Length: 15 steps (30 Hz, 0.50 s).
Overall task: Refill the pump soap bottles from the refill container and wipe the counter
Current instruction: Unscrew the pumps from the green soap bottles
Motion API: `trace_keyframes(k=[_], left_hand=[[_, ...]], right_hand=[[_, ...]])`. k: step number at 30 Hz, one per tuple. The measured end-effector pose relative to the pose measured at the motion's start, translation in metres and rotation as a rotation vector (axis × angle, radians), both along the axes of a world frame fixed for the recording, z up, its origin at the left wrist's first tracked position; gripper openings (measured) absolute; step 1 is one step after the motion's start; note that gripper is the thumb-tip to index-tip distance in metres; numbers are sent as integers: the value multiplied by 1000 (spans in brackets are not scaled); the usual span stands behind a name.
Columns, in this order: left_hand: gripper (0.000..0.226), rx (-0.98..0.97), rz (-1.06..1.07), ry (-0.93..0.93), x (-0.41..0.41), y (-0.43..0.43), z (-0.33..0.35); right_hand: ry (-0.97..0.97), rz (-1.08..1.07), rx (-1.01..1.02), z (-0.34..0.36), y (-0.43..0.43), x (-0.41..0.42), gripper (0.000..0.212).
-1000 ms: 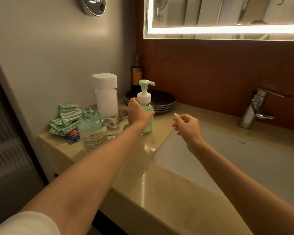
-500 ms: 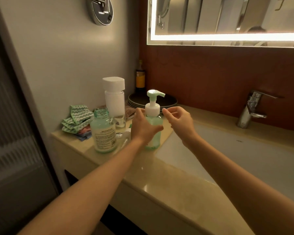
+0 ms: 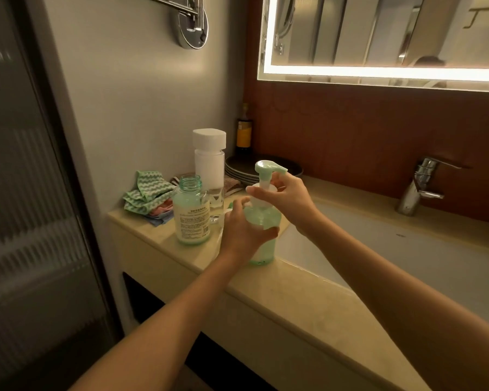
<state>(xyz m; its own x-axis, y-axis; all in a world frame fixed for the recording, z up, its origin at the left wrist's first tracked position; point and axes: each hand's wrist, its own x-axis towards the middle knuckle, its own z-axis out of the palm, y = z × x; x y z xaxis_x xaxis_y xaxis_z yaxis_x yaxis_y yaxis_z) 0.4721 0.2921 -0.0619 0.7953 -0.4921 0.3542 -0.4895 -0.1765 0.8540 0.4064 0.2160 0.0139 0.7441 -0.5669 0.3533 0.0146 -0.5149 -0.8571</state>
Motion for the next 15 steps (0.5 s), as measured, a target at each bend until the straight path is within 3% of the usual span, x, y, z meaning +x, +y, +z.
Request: trace_keyframes(k=[4,7,11,15], left_hand=[[85,24,19,-69,-3,1,-3],[86,19,23,-80,-5,0,-4],[89,38,31,-83,-6,0,-4],[90,37,29,-70,-6,0,-5]], right_hand=[[23,85,95,2,-1,-3,34],[29,163,150,2,-2,-5,39],[50,3,9,-1,2,-1,58],[26,-52,-45,-2,5,-2,52]])
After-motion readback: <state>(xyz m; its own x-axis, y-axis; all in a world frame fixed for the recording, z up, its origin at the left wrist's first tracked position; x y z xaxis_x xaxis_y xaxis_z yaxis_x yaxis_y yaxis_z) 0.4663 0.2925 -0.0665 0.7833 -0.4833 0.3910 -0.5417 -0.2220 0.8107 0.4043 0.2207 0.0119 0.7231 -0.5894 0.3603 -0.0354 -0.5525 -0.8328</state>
